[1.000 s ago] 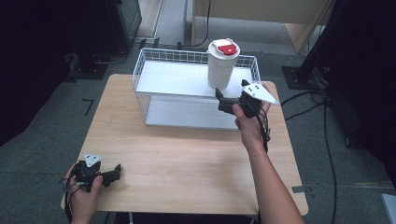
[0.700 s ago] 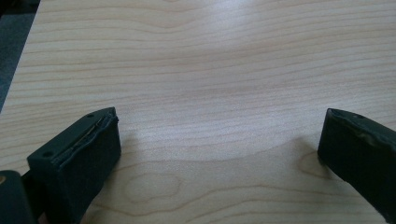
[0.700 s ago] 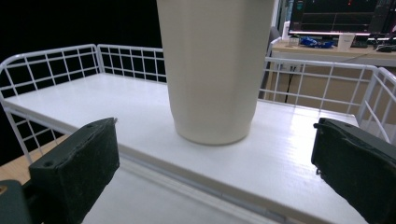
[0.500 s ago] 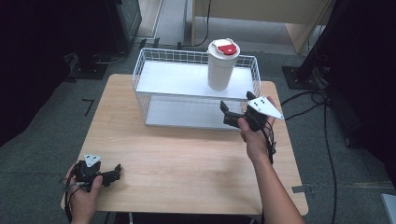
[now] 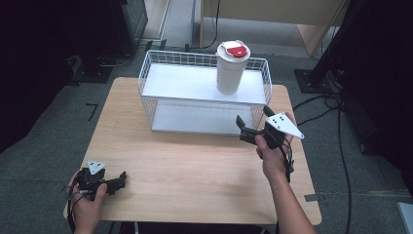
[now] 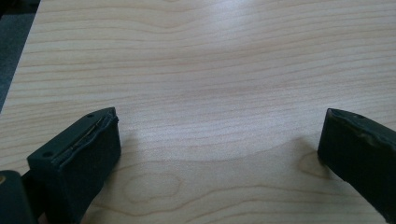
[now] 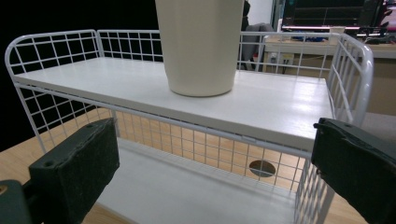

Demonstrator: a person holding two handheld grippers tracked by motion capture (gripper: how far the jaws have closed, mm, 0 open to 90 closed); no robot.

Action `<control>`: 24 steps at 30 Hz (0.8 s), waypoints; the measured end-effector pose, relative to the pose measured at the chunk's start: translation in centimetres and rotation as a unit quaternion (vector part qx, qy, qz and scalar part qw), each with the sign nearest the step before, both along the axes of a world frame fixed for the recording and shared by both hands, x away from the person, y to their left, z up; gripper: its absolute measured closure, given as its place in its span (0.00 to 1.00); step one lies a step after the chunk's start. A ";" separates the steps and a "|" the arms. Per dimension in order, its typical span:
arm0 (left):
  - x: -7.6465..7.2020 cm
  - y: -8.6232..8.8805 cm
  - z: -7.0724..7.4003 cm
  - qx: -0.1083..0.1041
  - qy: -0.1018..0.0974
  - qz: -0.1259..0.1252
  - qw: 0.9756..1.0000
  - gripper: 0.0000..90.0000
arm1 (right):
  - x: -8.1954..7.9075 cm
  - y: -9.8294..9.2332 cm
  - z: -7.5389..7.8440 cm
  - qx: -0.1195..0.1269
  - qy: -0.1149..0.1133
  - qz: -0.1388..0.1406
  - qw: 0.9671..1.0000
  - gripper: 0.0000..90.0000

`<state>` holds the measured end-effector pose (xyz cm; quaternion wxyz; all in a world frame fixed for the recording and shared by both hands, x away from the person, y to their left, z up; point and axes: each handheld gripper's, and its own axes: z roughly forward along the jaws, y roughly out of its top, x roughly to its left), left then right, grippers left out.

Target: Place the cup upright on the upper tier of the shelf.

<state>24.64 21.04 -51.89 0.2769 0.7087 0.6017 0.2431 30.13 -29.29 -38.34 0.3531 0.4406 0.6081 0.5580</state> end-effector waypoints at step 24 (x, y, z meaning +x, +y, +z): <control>0.0 0.0 0.0 0.000 0.001 0.000 1.000 0.00 | -3.3 -2.6 -3.5 -0.006 0.026 -0.024 0.999 0.01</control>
